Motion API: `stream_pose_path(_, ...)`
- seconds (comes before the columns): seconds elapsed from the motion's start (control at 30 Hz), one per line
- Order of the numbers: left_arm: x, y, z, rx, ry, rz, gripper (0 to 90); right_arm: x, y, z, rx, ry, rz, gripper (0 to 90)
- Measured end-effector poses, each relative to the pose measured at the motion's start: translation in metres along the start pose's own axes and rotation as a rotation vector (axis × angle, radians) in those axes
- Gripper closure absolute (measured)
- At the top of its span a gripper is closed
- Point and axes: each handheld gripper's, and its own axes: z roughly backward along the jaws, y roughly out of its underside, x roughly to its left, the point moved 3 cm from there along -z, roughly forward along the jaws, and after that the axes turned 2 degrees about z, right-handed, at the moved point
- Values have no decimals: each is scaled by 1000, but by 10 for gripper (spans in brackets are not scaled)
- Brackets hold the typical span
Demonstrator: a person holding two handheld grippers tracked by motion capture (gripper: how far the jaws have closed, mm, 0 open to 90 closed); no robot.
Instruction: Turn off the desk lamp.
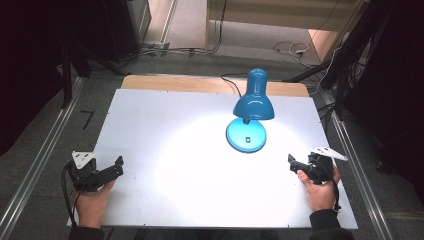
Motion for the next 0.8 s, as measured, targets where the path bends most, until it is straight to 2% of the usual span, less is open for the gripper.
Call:
stream_pose_path(0.33, 1, 0, 1, -3, -1, 8, 54, 13, -9, -6, -3, -16, 23, 144)
stream_pose_path(0.8, 1, 0, 1, -4, 2, 8, 54, 32, -17, -13, -9, -67, 35, 152)
